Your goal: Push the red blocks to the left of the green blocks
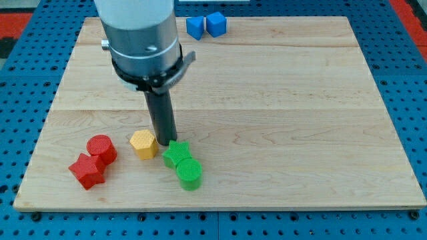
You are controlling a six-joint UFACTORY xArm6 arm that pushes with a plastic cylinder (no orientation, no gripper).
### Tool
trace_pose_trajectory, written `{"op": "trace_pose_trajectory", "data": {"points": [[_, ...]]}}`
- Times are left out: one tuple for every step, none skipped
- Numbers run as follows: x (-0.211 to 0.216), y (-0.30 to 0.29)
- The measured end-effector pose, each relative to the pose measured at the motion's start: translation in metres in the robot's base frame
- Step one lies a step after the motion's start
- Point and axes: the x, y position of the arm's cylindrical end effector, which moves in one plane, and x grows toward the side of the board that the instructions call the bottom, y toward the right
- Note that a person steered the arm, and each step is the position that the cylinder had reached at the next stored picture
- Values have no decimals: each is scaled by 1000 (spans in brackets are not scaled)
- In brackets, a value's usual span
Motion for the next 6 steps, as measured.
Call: {"op": "trace_pose_trajectory", "data": {"points": [[12, 7], [27, 6], [32, -29], [32, -84], [-31, -93], [-61, -76]]}}
